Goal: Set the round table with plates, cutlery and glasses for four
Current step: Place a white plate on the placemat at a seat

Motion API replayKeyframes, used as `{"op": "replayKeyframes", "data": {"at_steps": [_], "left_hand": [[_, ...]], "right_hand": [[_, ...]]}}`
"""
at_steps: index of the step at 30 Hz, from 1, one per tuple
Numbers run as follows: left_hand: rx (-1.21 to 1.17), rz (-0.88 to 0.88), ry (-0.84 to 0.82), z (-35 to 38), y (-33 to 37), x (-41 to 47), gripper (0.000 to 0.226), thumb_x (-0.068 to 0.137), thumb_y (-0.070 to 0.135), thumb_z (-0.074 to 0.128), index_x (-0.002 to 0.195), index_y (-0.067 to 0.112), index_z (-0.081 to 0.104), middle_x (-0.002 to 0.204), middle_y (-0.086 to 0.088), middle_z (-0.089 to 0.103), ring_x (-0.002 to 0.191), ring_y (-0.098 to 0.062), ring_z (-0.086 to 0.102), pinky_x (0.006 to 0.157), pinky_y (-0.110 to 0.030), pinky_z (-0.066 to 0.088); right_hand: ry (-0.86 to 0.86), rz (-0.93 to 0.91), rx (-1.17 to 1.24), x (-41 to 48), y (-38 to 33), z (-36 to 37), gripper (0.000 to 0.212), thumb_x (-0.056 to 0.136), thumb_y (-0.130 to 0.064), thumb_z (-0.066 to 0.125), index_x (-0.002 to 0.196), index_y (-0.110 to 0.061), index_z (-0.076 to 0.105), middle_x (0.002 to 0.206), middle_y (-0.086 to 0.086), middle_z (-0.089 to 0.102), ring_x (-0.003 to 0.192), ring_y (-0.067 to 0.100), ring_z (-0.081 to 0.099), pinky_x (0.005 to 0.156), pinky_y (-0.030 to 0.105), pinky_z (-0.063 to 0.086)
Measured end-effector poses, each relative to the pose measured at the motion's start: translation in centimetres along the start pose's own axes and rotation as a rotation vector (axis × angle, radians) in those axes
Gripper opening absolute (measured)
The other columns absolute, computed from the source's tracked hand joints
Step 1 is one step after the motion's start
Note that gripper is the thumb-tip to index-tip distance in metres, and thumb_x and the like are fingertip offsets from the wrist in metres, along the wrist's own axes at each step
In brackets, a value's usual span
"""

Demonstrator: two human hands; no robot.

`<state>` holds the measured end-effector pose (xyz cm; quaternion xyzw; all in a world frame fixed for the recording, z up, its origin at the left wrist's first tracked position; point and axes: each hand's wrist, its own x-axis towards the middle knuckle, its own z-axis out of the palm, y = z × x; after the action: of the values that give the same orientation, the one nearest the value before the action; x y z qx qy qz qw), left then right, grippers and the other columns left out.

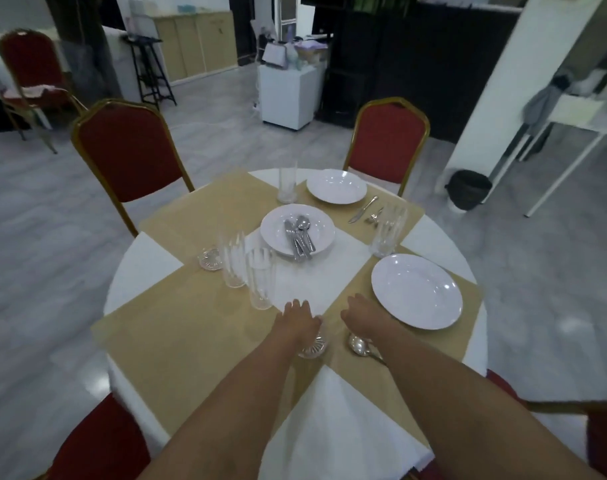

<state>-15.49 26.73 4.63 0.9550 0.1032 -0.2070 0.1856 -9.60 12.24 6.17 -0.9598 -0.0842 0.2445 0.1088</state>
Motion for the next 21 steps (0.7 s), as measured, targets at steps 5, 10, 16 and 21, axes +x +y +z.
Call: {"op": "replayKeyframes", "data": {"at_steps": [5,10,16,21], "left_hand": [[-0.124,-0.051,0.068,-1.3,1.0,5.5,0.059,0.102,0.039,0.028,0.150,0.006,0.018,0.157,-0.015,0.019,0.145,-0.031,0.017,0.116,-0.045,0.022],[-0.252,-0.203,0.168,-3.1,1.3,11.4,0.060,0.101,0.035,0.031,0.150,0.003,0.016,0.156,-0.016,0.019,0.143,-0.032,0.020,0.113,-0.044,0.024],[-0.760,-0.562,0.324,-5.2,1.0,18.0,0.067,0.097,0.029,0.038,0.151,0.005,0.006,0.152,-0.017,0.030,0.135,-0.035,0.037,0.109,-0.044,0.033],[-0.974,-0.694,0.435,-5.4,0.3,20.6,0.063,0.099,0.024,0.034,0.153,0.009,0.004,0.144,-0.019,0.044,0.129,-0.036,0.045,0.103,-0.040,0.037]], "right_hand": [[0.023,-0.010,-0.023,4.9,0.3,-2.7,0.040,0.098,-0.022,0.039,0.135,-0.005,0.047,0.135,0.017,0.051,0.122,0.037,0.051,0.098,0.043,0.043],[-0.008,-0.091,-0.013,11.5,0.1,-5.3,0.035,0.098,-0.028,0.035,0.122,-0.006,0.048,0.129,0.012,0.048,0.125,0.035,0.046,0.100,0.042,0.040],[0.009,-0.091,0.177,18.8,-0.9,-7.5,0.046,0.101,-0.031,0.036,0.136,-0.002,0.046,0.143,0.014,0.047,0.131,0.030,0.044,0.103,0.037,0.036],[0.032,-0.033,0.406,22.9,-2.1,-7.6,0.045,0.101,-0.028,0.045,0.136,0.001,0.048,0.143,0.016,0.049,0.132,0.030,0.045,0.103,0.033,0.035]]}}
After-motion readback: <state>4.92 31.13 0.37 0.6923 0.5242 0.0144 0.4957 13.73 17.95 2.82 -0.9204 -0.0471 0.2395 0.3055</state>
